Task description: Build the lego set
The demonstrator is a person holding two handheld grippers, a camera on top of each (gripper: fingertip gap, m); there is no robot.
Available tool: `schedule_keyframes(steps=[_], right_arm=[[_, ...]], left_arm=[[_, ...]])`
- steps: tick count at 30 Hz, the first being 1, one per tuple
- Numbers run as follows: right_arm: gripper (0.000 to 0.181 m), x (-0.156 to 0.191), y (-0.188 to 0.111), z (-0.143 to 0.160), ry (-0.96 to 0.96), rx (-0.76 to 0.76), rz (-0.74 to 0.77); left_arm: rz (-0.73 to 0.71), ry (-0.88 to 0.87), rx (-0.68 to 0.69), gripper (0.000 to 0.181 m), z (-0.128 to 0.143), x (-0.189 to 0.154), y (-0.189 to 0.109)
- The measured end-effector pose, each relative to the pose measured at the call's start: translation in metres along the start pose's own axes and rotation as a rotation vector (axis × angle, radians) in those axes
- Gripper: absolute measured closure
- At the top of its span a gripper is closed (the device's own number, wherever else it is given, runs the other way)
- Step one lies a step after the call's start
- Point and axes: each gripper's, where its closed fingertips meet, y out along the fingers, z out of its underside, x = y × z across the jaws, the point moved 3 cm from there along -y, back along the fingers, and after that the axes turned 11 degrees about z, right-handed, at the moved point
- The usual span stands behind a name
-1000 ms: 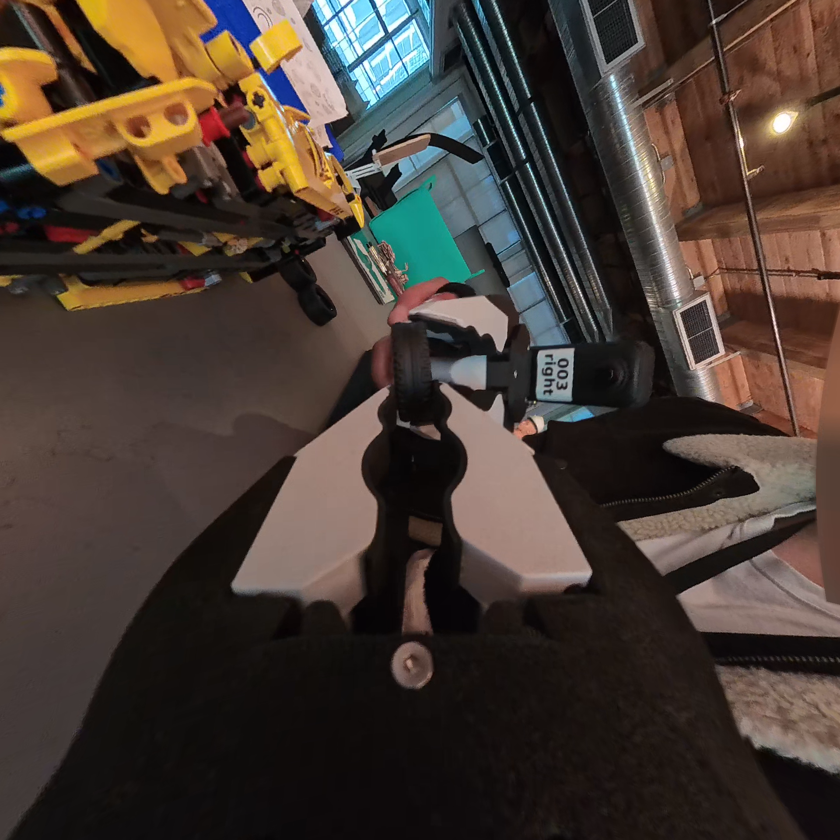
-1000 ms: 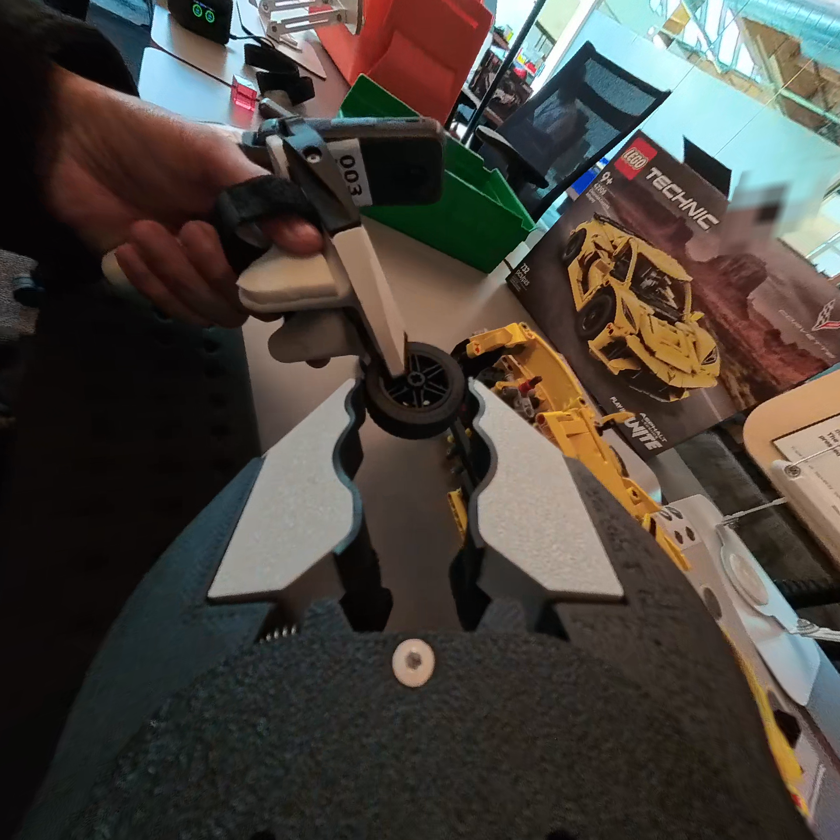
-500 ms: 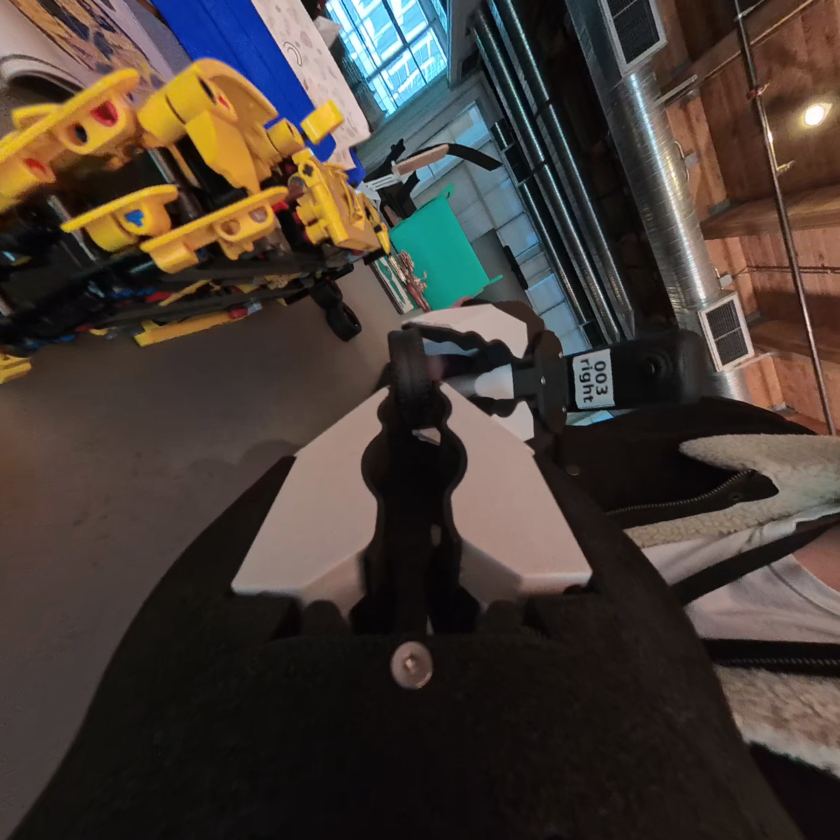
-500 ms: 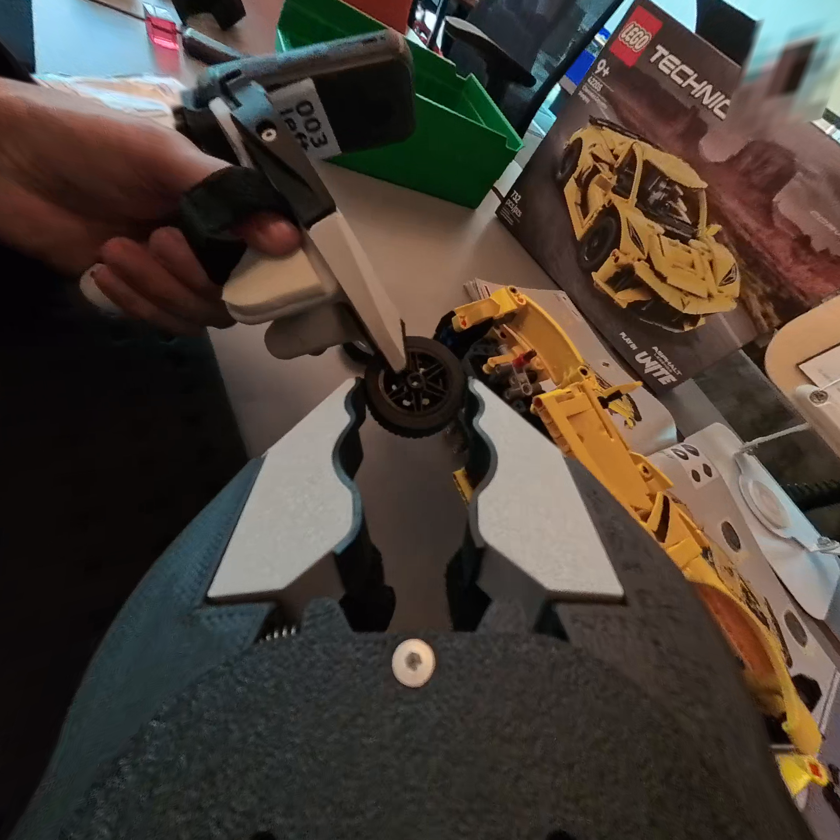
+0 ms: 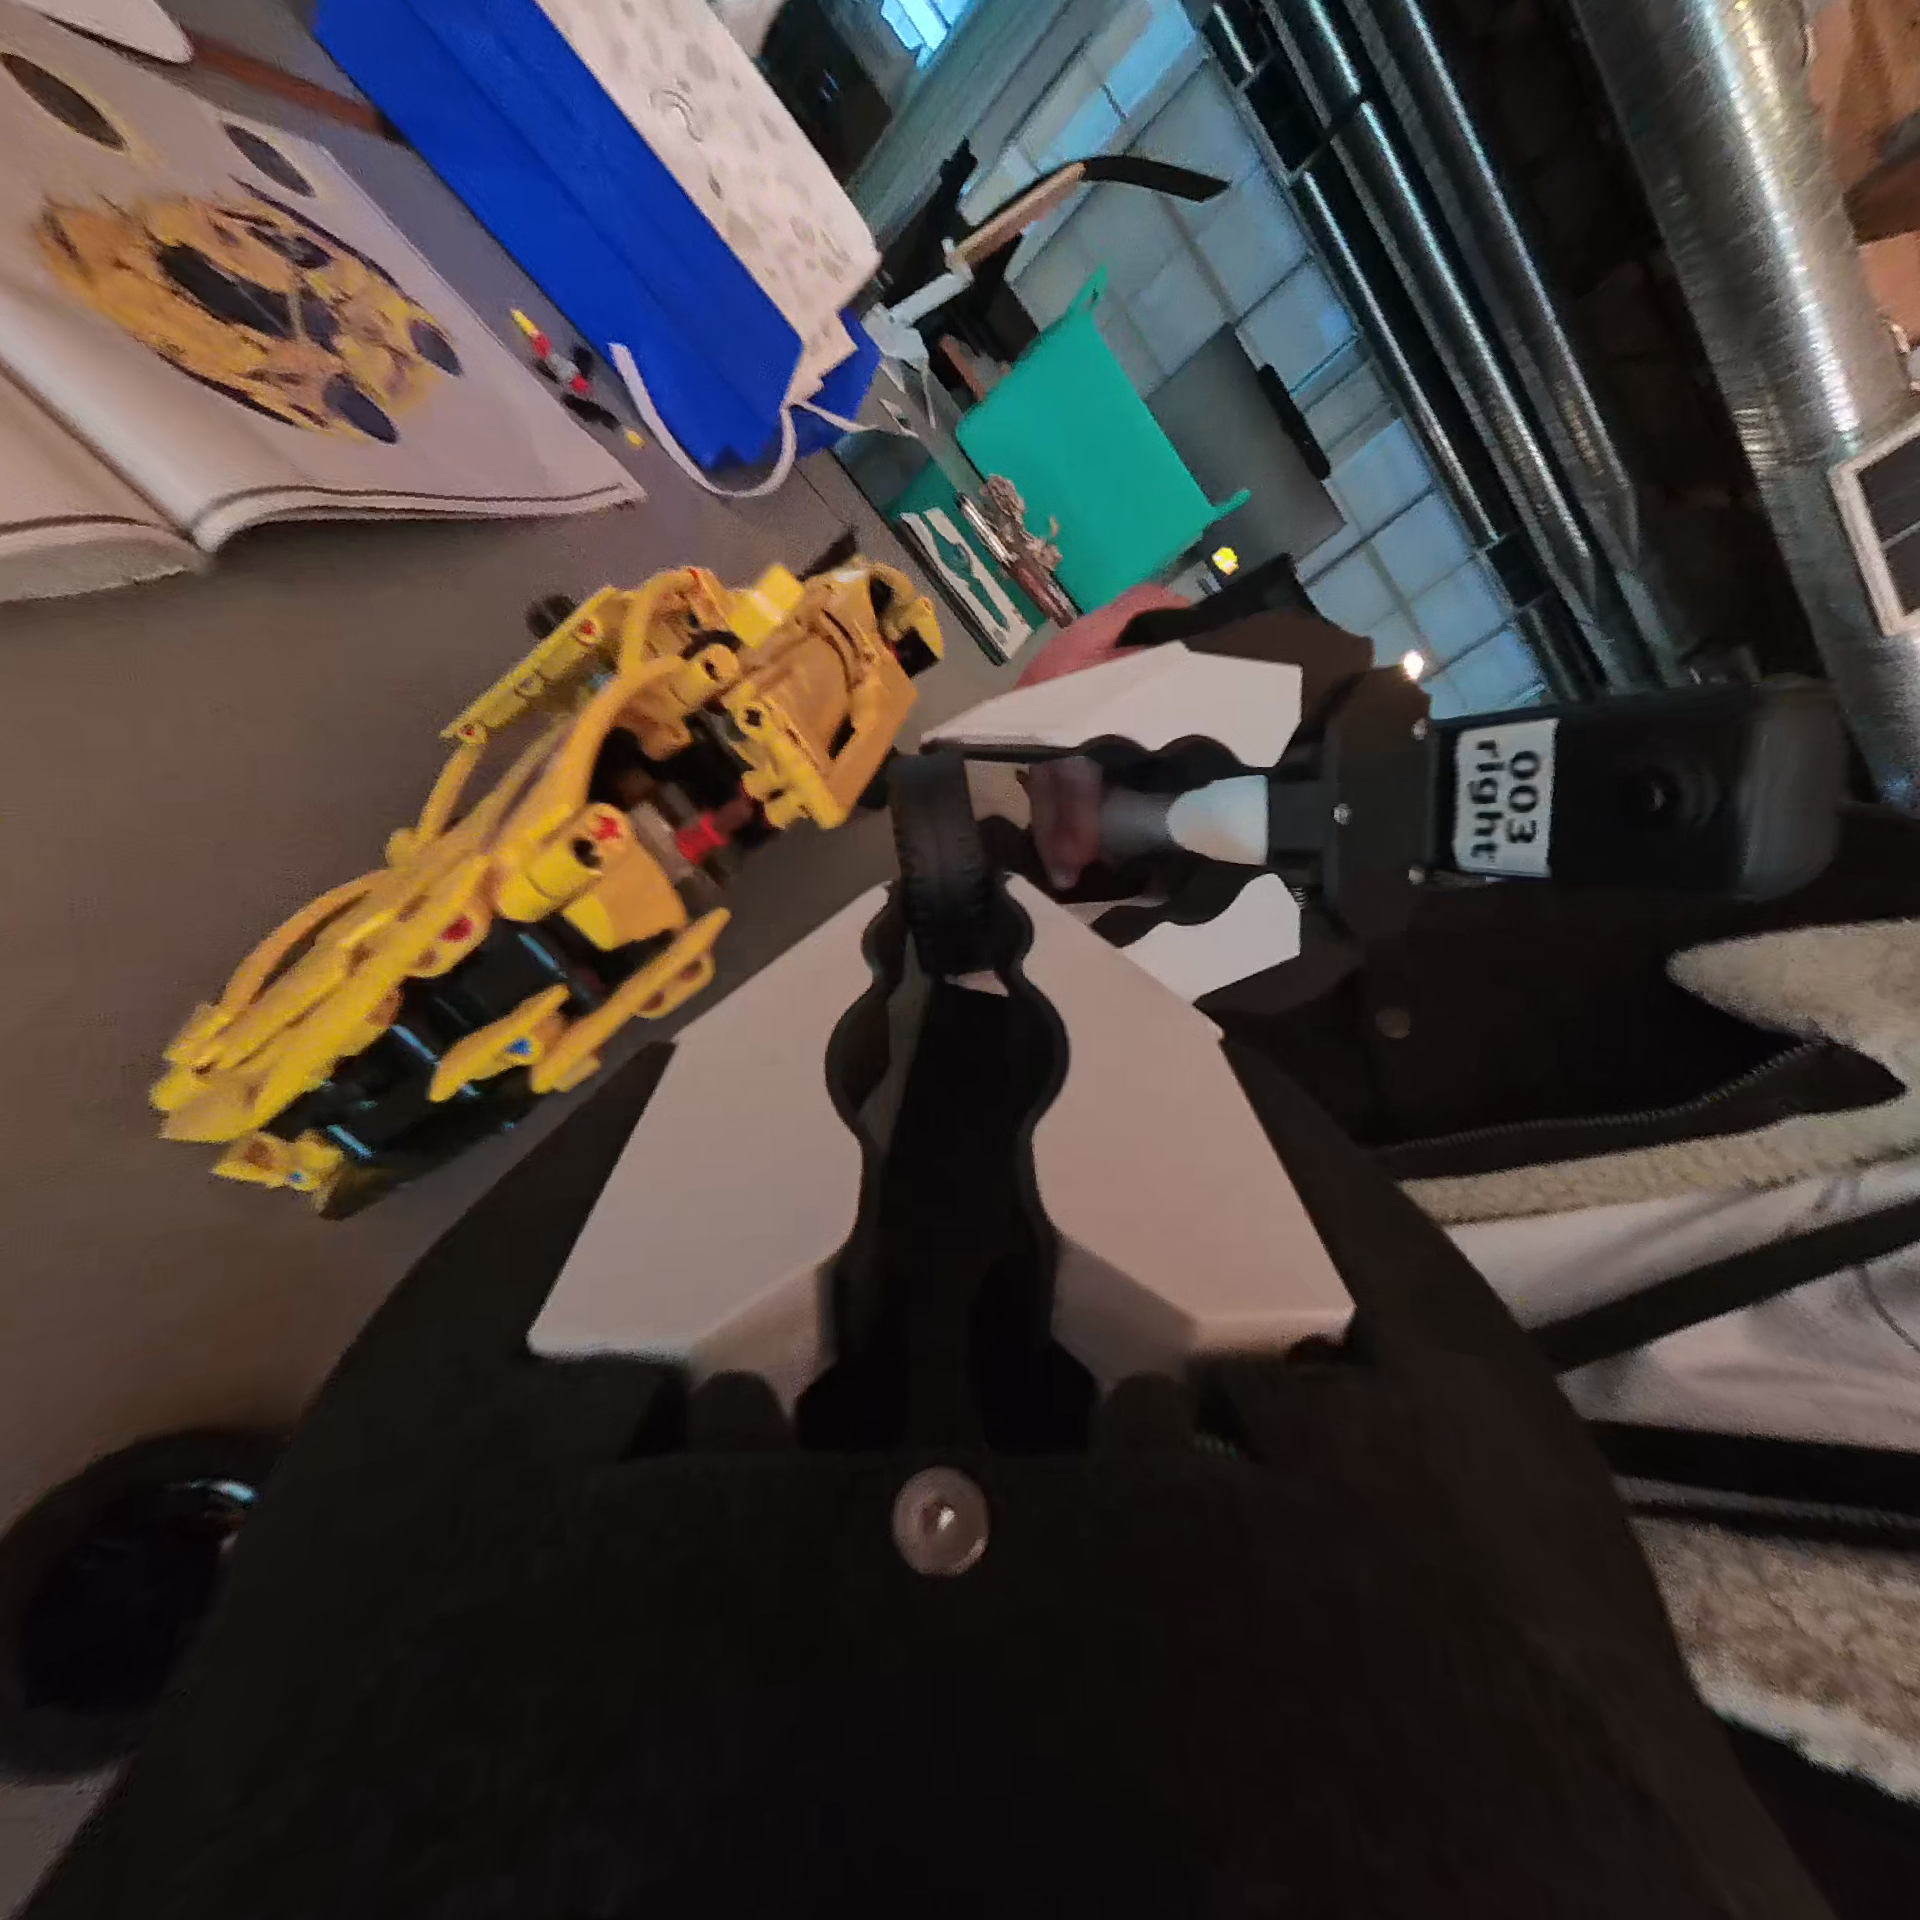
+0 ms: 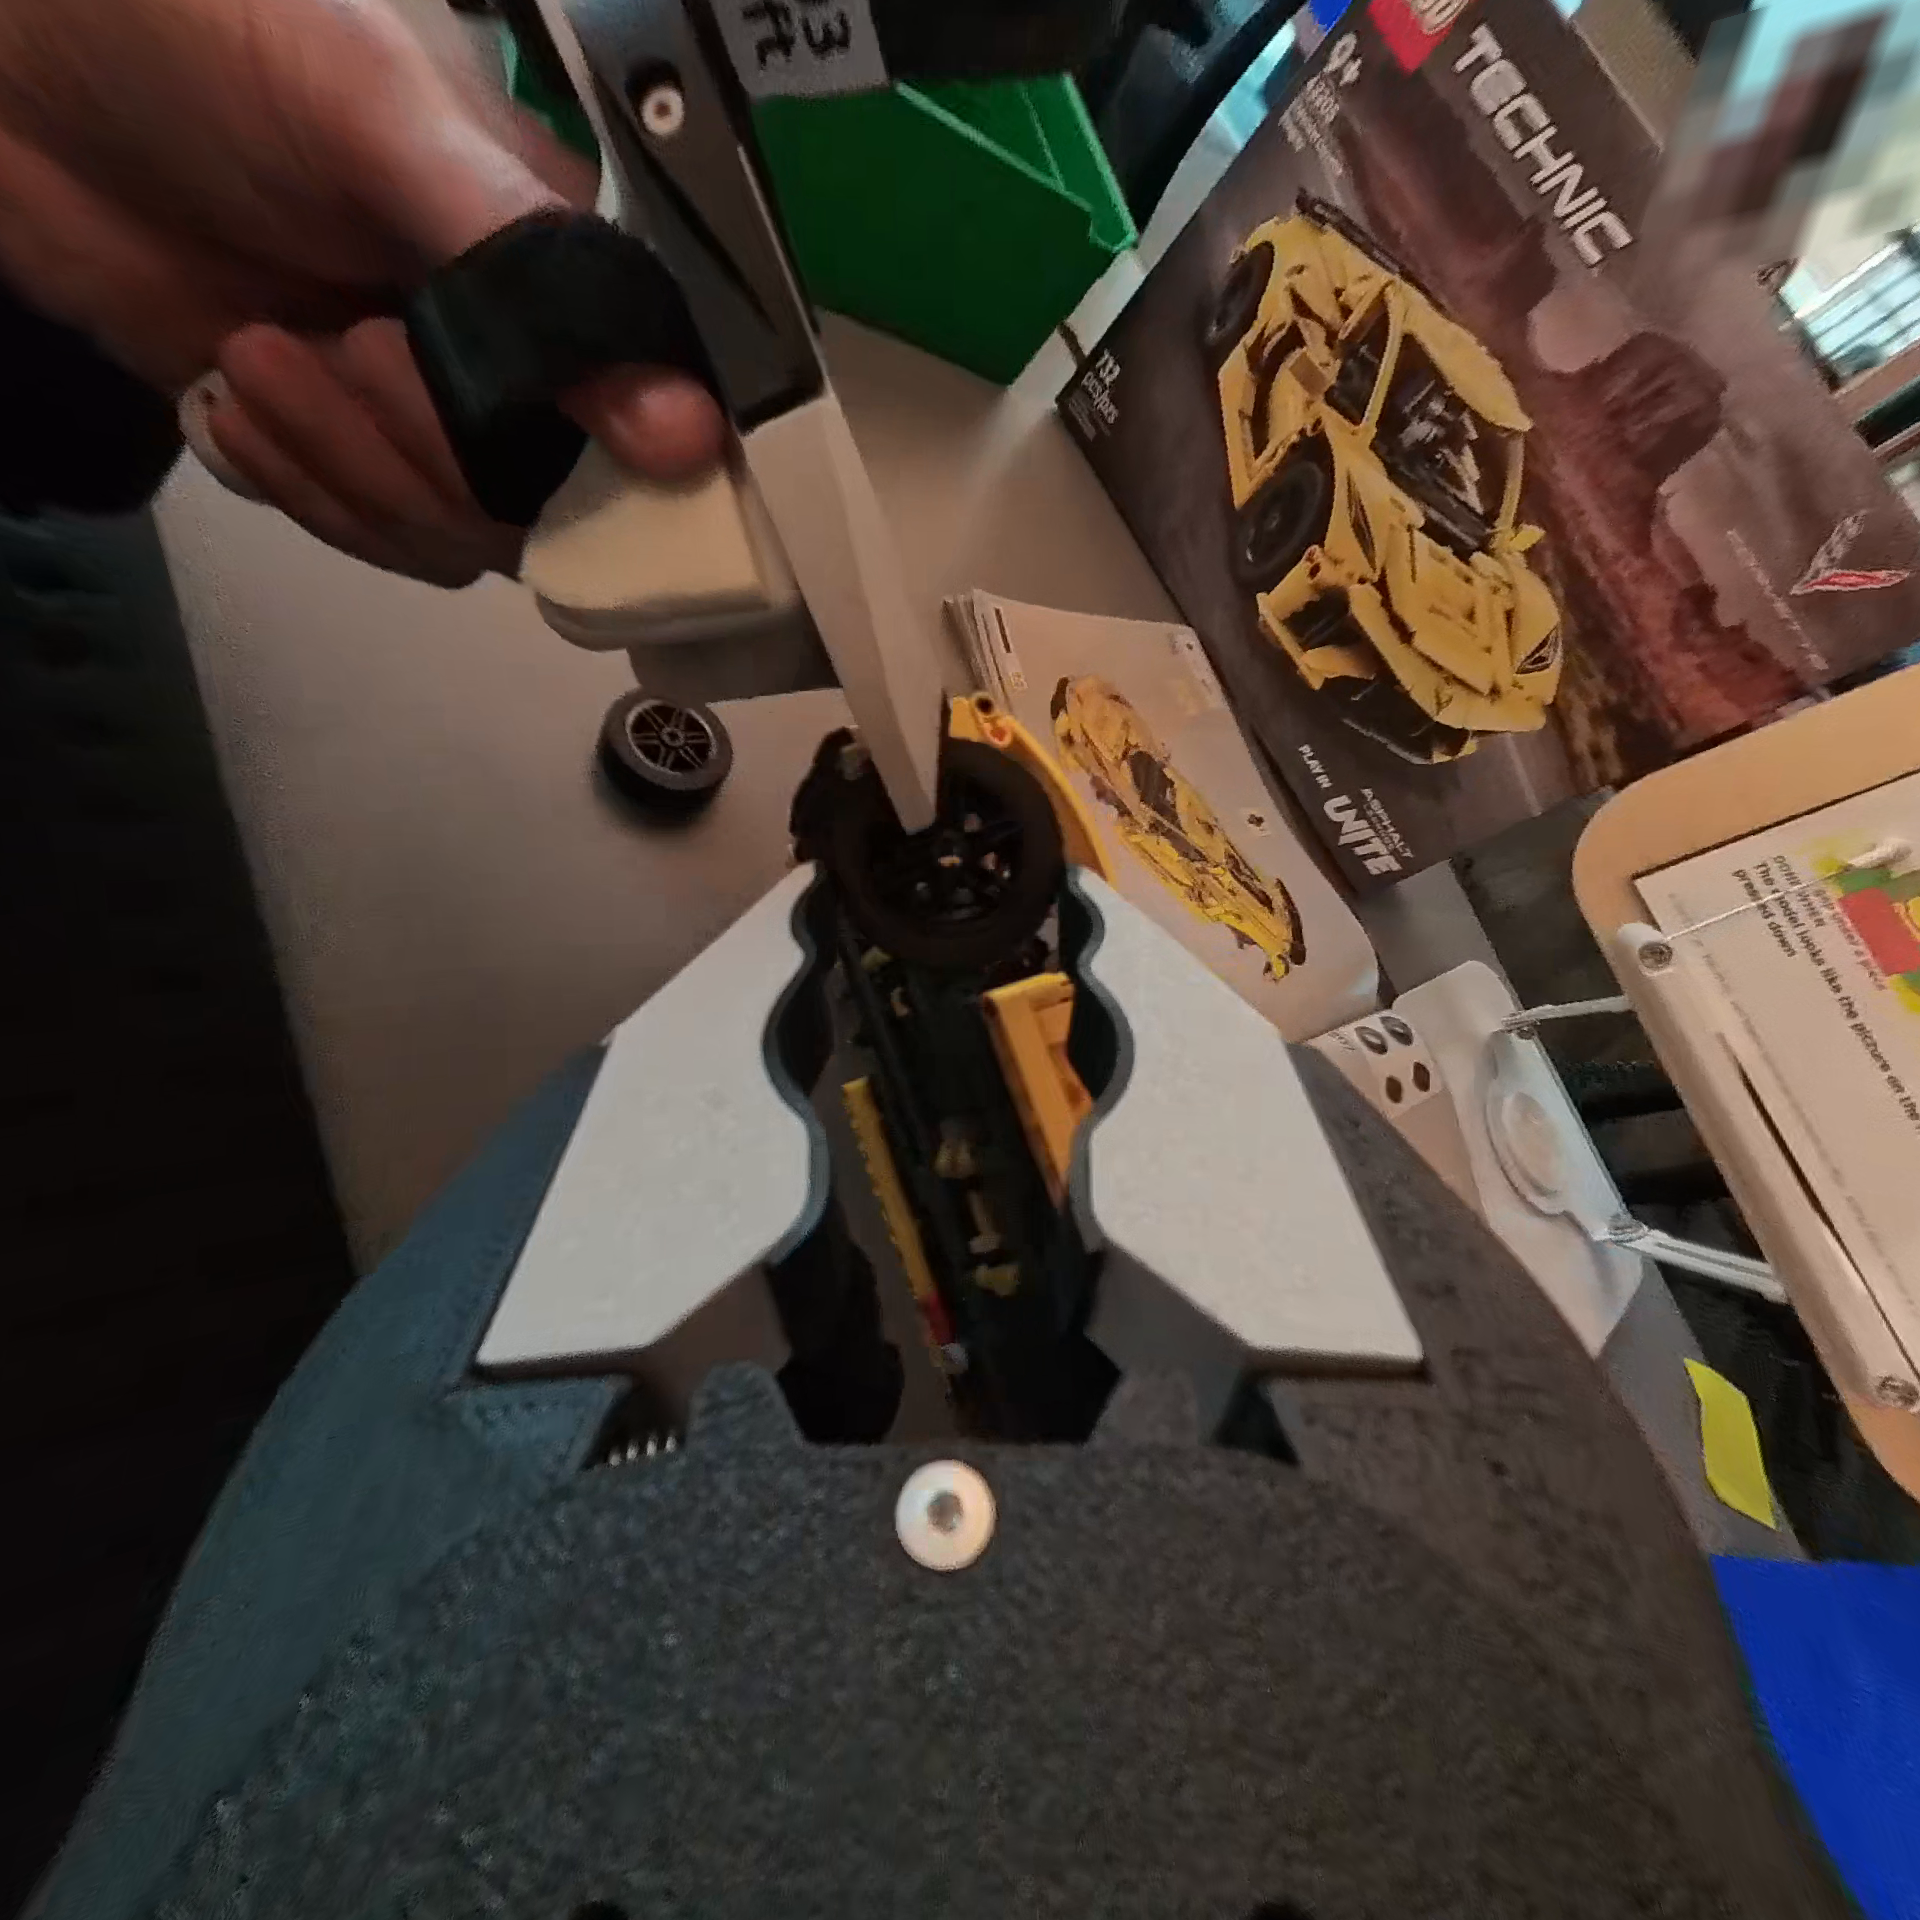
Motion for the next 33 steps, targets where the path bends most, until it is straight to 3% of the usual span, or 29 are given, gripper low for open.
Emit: schedule_keyframes(steps=[6, 15, 20, 22, 25, 30, 33], right_arm=[[0.139, -0.006, 0.018, 0.003, -0.07, 0.03, -0.106], [0.139, -0.02, 0.022, 0.007, -0.229, 0.014, -0.265], [0.144, -0.056, 0.013, 0.002, -0.122, -0.068, -0.29], [0.133, -0.066, 0.012, 0.003, 0.028, -0.088, -0.35], [0.13, -0.053, 0.011, 0.003, 0.126, -0.181, -0.431], [0.143, -0.033, 0.015, 0.009, -0.052, -0.197, -0.321], [0.137, -0.025, 0.021, 0.015, -0.094, -0.159, -0.315]], left_arm=[[-0.098, 0.005, -0.076, 0.164, -0.003, 0.013, -0.007], [-0.173, -0.074, -0.32, 0.166, -0.004, 0.016, 0.0], [-0.187, -0.172, -0.522, 0.166, -0.002, 0.017, -0.006], [-0.191, -0.205, -0.587, 0.166, -0.001, 0.022, -0.009], [-0.185, -0.254, -0.603, 0.166, 0.005, 0.024, -0.002], [-0.223, -0.262, -0.648, 0.167, 0.007, 0.023, 0.001], [-0.21, -0.28, -0.666, 0.166, 0.007, 0.024, 0.005]])
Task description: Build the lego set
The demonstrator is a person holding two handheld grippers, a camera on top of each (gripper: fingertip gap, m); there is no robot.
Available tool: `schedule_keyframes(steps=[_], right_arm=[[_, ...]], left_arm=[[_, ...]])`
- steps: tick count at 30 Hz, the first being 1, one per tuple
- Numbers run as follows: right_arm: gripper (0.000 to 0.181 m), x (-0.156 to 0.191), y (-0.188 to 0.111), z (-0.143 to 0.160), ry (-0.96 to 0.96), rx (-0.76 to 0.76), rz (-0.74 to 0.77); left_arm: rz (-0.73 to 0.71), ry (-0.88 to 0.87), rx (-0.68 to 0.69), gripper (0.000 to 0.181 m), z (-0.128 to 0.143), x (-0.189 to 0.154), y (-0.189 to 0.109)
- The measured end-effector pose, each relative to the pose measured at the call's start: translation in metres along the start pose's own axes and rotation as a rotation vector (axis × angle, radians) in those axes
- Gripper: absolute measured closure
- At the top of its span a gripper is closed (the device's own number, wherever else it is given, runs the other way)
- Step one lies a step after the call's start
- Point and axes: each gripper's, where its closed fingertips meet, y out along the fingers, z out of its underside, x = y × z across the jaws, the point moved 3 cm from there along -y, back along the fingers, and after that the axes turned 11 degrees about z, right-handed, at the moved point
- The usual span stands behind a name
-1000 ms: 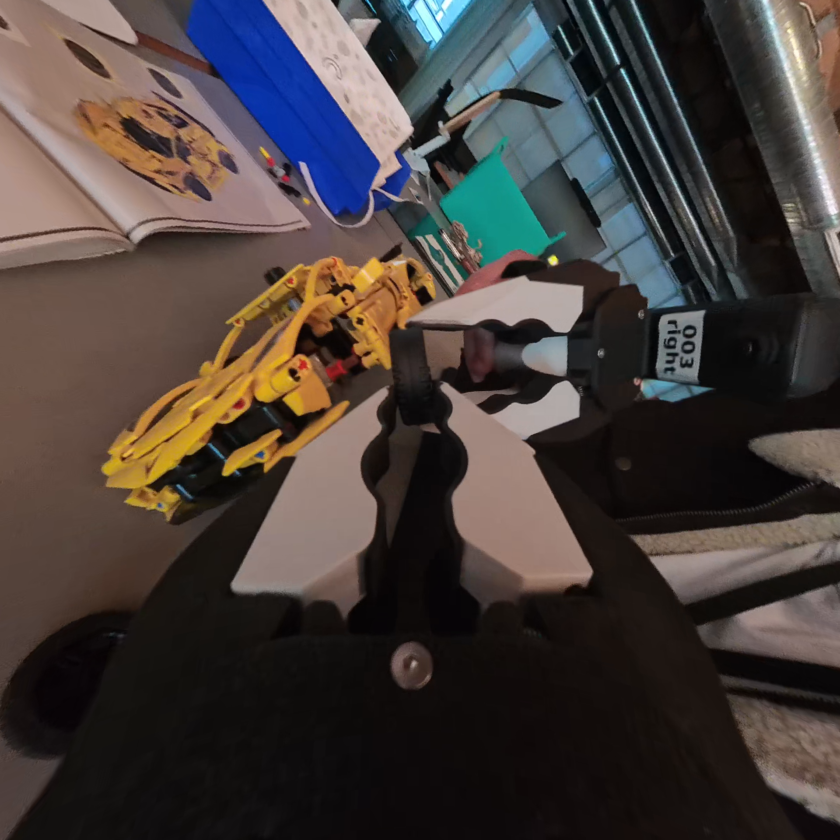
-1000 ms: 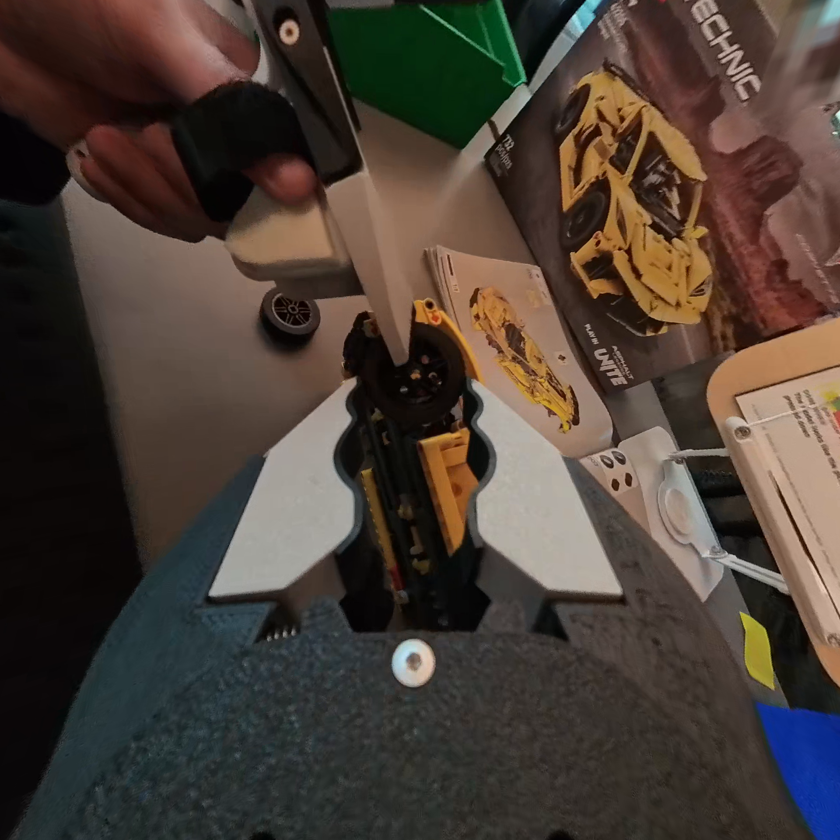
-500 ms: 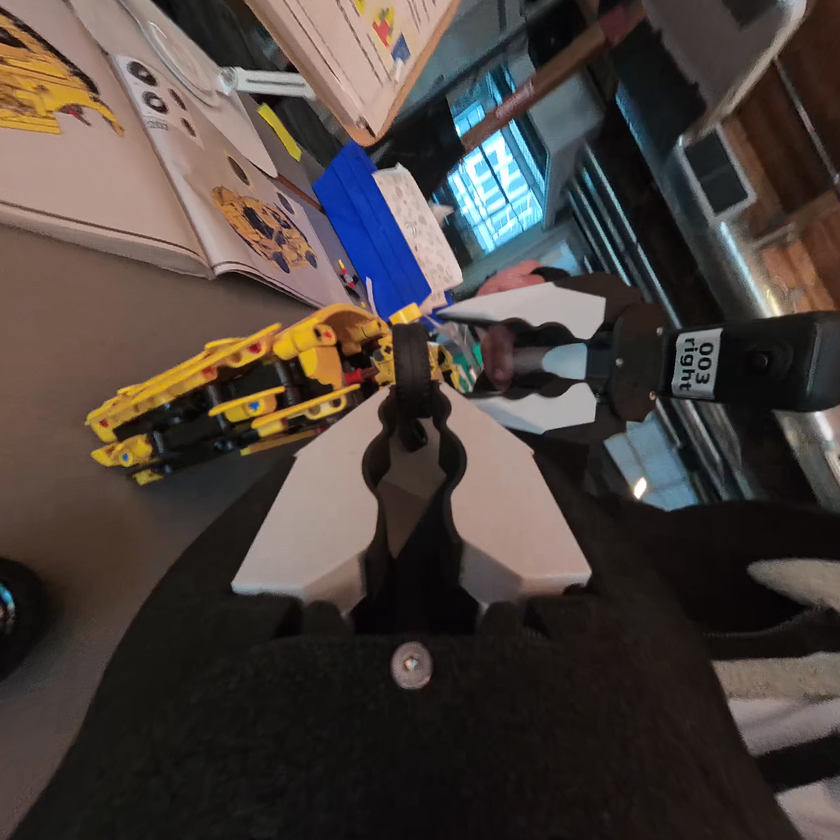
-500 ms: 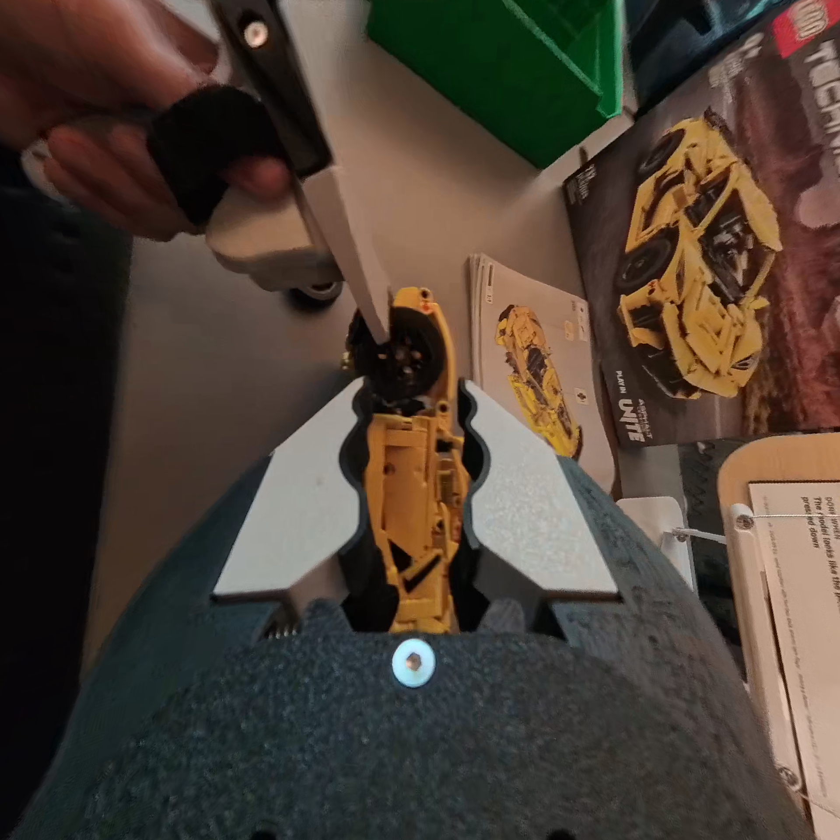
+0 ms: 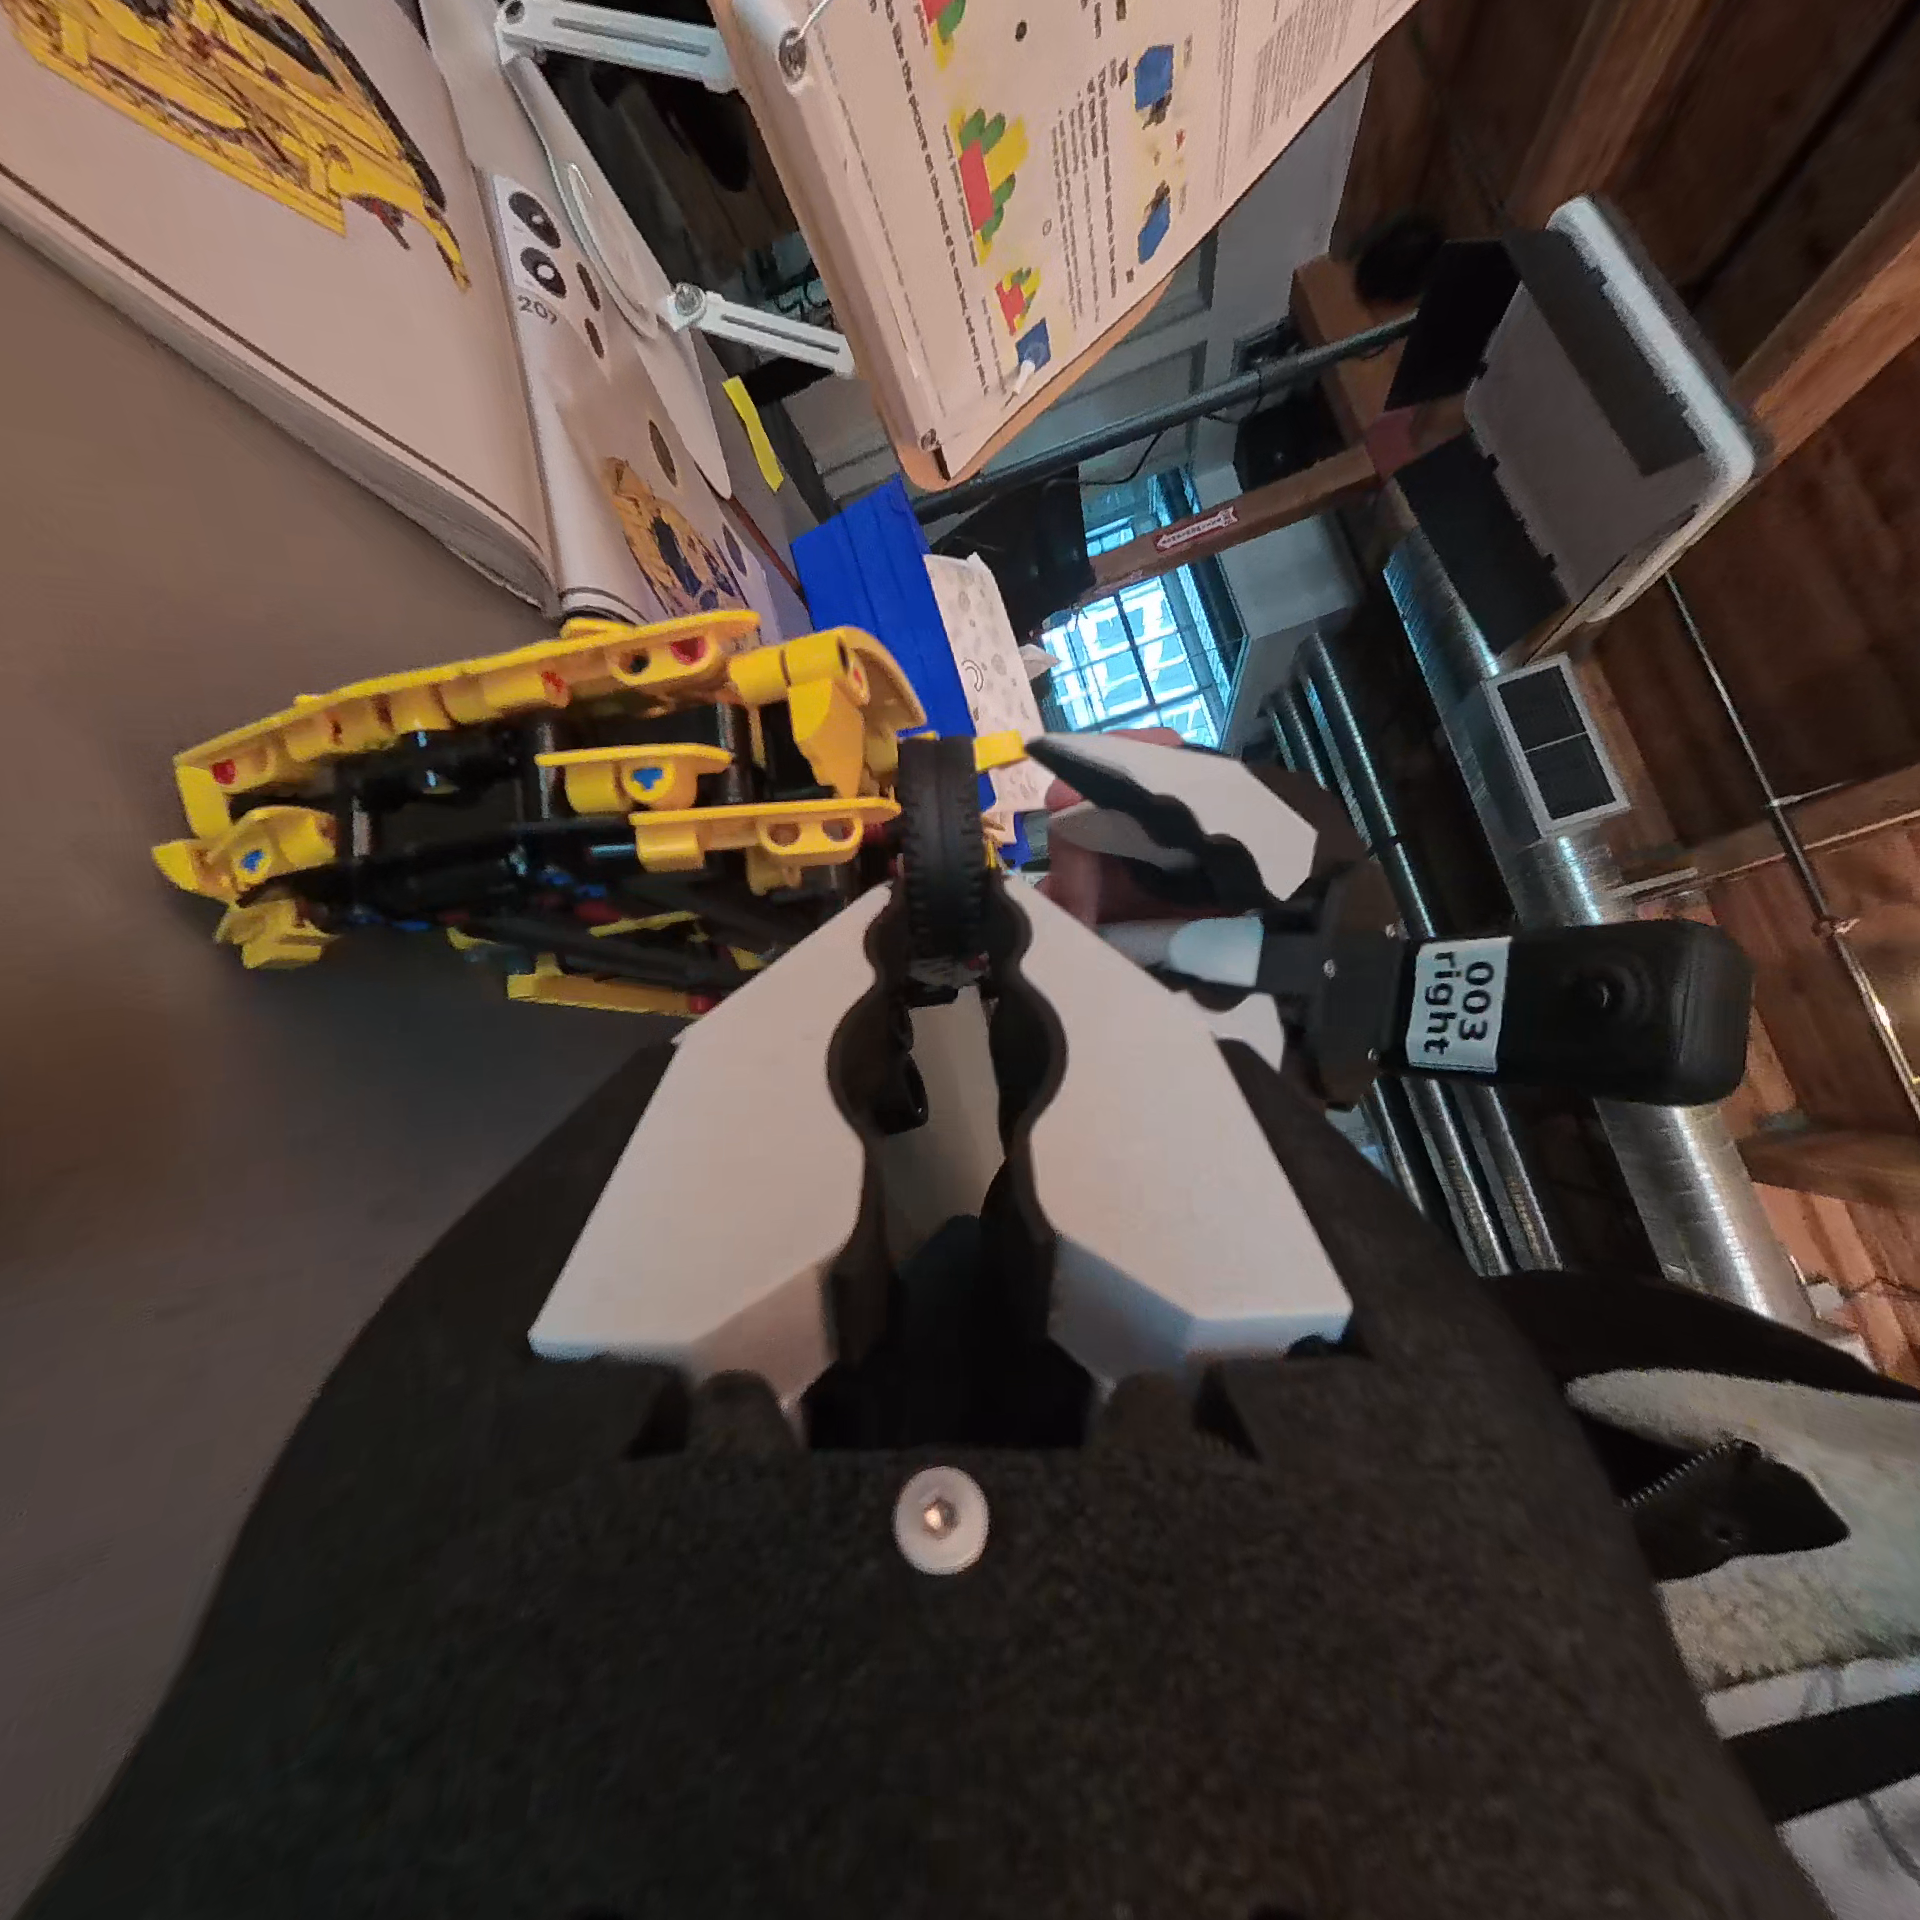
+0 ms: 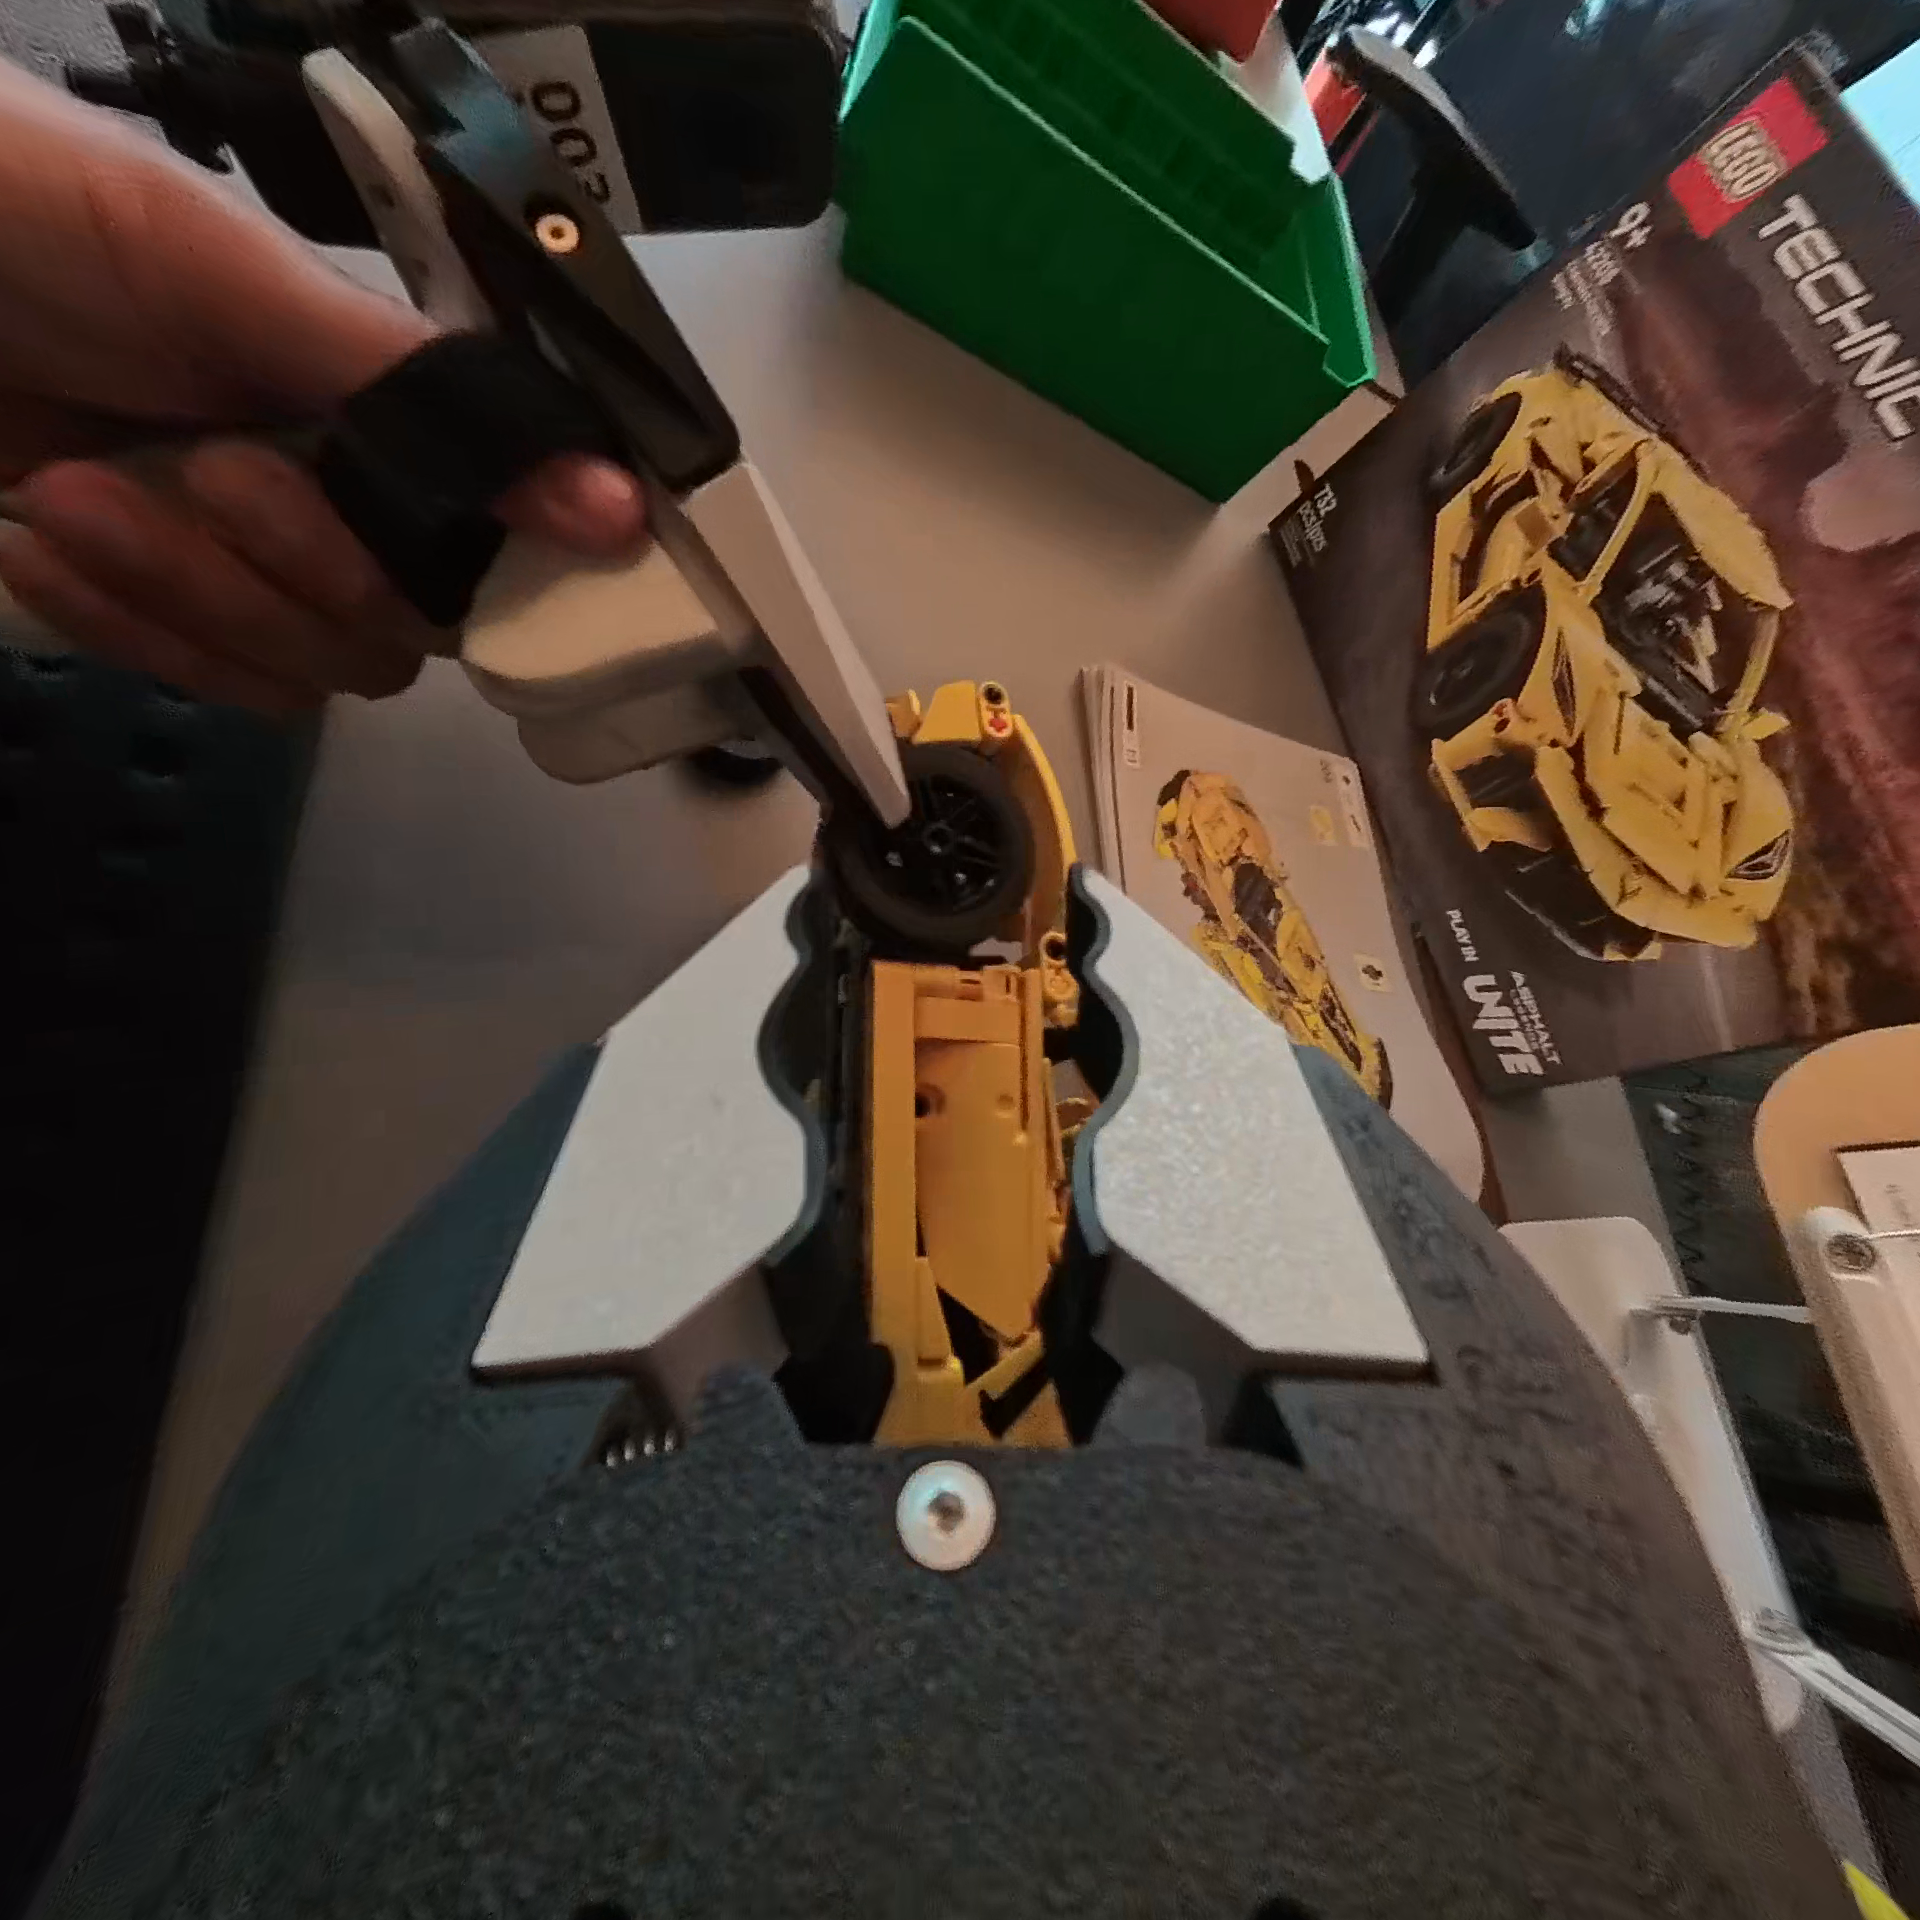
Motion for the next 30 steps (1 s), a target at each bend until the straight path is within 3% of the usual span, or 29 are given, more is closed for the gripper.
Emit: schedule_keyframes(steps=[20, 30], right_arm=[[0.14, 0.002, 0.016, 0.006, 0.096, 0.074, -0.011], [0.136, 0.004, 0.014, 0.002, 0.089, 0.035, -0.02]], left_arm=[[0.016, -0.003, -0.063, 0.166, -0.002, 0.007, 0.002], [-0.089, 0.13, -0.015, 0.166, 0.002, 0.005, 0.003]])
